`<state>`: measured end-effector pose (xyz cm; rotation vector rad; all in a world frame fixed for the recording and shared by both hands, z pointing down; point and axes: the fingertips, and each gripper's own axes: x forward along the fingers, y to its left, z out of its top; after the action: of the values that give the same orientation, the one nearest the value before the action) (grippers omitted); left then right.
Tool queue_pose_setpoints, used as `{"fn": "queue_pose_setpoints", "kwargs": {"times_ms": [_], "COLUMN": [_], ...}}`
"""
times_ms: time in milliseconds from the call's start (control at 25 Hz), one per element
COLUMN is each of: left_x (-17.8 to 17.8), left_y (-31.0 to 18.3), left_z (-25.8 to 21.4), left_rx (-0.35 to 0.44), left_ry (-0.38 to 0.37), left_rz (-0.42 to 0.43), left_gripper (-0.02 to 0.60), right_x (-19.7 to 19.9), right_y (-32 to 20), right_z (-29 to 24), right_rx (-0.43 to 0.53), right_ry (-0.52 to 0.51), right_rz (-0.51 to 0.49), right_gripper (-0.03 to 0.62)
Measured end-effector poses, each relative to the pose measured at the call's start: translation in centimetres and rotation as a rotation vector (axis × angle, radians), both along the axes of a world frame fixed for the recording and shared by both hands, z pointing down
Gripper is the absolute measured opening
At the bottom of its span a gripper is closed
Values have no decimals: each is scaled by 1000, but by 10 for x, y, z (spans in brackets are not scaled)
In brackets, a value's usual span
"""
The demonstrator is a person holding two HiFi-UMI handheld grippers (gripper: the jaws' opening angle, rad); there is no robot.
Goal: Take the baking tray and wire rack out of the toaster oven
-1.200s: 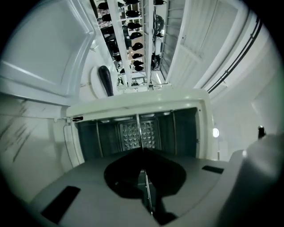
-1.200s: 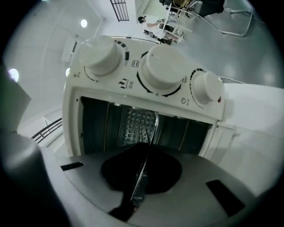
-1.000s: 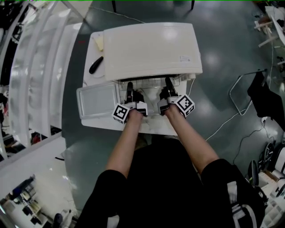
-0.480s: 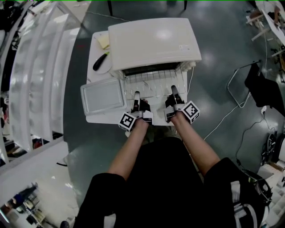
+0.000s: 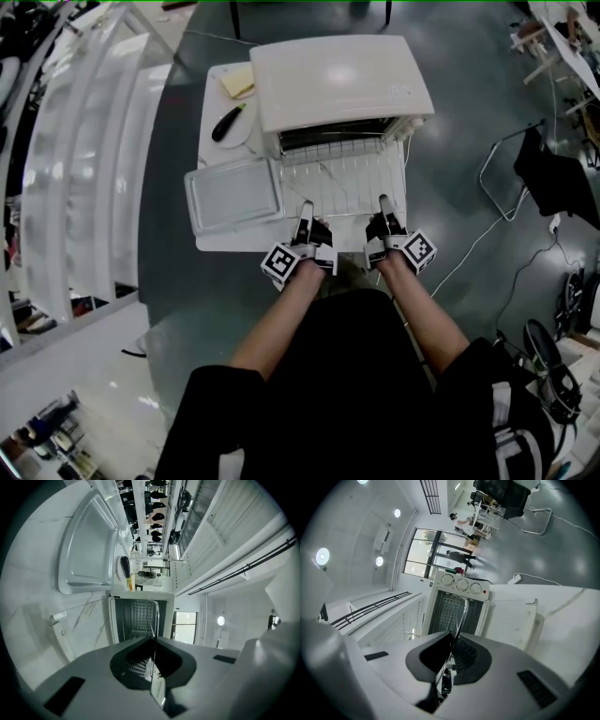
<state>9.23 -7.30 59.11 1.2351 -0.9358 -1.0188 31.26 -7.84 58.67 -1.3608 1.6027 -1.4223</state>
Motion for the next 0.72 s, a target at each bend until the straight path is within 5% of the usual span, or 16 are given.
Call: {"fn": "queue_pose_setpoints", "kwargs": {"times_ms": [280,720], "left_x": [-36,-158], "left_y": [39,96], "left_z": [-6,0], "left_rx": [12,10], "left_ry": [18,-14], "left_rz": [19,-71], "left_gripper": [18,20], "right_x": [-35,-159], "right_y": [38,69], "right_z": [-2,-4], "right_rx": [-10,-3], "right_ry": [34,46], "right_rz": [-15,-146], "right_gripper": [25,24]}}
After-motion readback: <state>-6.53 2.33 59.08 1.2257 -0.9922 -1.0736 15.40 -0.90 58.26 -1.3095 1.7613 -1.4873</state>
